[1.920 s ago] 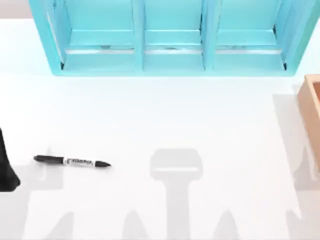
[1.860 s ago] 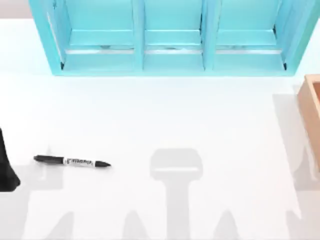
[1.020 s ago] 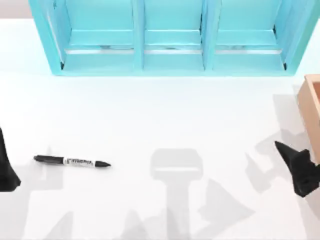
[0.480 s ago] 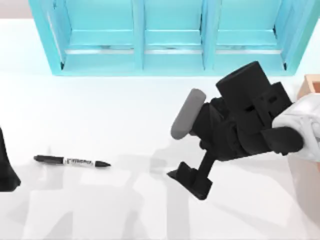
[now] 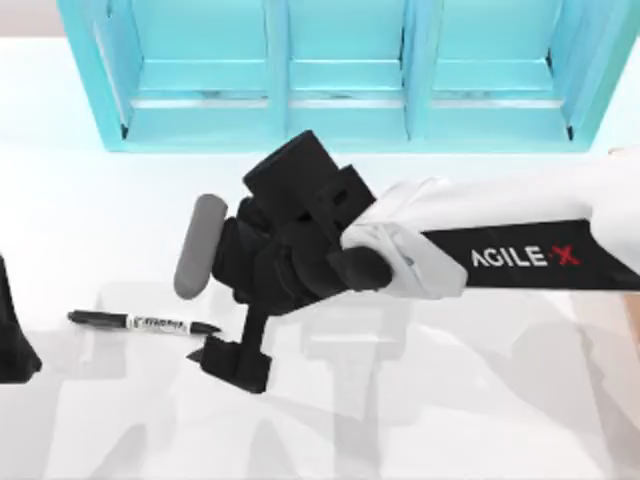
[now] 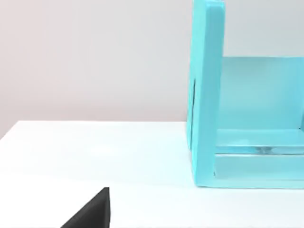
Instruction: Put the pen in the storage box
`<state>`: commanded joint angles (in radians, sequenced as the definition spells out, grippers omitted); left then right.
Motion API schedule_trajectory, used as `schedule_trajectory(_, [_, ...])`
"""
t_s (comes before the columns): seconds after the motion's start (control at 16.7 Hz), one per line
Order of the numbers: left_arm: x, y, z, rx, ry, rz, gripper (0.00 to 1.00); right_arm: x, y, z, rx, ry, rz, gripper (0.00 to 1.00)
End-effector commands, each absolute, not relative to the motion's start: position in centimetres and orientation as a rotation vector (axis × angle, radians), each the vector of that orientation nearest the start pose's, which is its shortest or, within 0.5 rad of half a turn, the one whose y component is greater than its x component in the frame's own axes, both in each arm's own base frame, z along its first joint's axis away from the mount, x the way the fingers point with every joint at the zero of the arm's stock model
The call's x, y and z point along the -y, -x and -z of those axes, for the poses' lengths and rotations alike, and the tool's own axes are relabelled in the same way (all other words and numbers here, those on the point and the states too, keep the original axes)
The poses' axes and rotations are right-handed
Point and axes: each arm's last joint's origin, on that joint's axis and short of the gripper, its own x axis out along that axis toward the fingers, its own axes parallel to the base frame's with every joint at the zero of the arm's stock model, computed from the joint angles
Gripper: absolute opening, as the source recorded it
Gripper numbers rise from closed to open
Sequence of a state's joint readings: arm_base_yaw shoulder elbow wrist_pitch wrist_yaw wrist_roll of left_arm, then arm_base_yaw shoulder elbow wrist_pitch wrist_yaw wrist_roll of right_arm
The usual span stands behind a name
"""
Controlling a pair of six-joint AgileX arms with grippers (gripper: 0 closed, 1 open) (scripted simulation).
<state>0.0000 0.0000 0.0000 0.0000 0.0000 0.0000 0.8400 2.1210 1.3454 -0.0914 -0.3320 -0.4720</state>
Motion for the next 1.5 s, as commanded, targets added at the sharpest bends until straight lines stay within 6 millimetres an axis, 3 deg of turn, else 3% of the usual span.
schedule_trajectory(0.18, [0.1, -10.6, -16.0, 0.0, 0.0, 0.0, 1.0, -35.6, -29.0, -12.0, -0.558, 0.636, -1.331, 1.0])
schedule_trajectory(0.6, [0.1, -10.6, -16.0, 0.0, 0.0, 0.0, 1.0, -35.9, -29.2, -11.9, -0.556, 0.635, -1.329, 1.0])
schedule_trajectory(0.72, [0.1, -10.6, -16.0, 0.0, 0.0, 0.0, 1.0, -37.3, -29.6, -11.0, -0.551, 0.636, -1.332, 1.0])
schedule_trajectory(1.08, [0.1, -10.6, -16.0, 0.0, 0.0, 0.0, 1.0, -42.3, -30.6, -5.5, -0.557, 0.637, -1.332, 1.0])
schedule_trajectory(1.38, [0.1, -10.6, -16.0, 0.0, 0.0, 0.0, 1.0, -42.7, -30.6, -5.1, -0.556, 0.636, -1.332, 1.0])
schedule_trajectory(1.5, [0.1, -10.6, -16.0, 0.0, 0.0, 0.0, 1.0, -42.7, -30.6, -5.1, -0.556, 0.636, -1.332, 0.85])
